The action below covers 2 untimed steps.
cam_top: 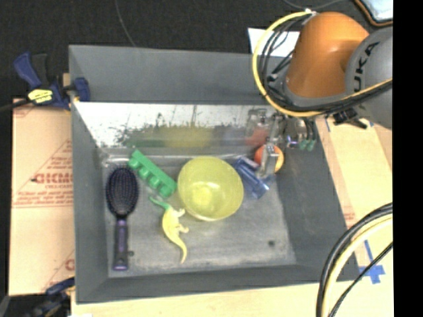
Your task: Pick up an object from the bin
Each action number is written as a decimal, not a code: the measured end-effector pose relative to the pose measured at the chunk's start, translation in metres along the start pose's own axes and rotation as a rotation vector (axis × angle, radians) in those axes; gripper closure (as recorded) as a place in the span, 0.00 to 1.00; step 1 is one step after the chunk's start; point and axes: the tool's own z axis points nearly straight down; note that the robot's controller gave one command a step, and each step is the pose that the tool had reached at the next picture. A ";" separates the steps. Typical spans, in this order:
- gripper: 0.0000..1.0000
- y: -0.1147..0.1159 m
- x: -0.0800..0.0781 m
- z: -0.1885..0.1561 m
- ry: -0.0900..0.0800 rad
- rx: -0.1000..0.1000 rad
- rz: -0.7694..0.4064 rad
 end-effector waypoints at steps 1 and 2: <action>0.00 0.000 -0.001 -0.005 -0.008 0.001 -0.002; 0.00 -0.042 0.000 0.135 -0.012 0.000 0.113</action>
Offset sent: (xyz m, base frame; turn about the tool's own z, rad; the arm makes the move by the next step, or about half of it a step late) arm -0.0027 -0.0445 -0.1462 0.1236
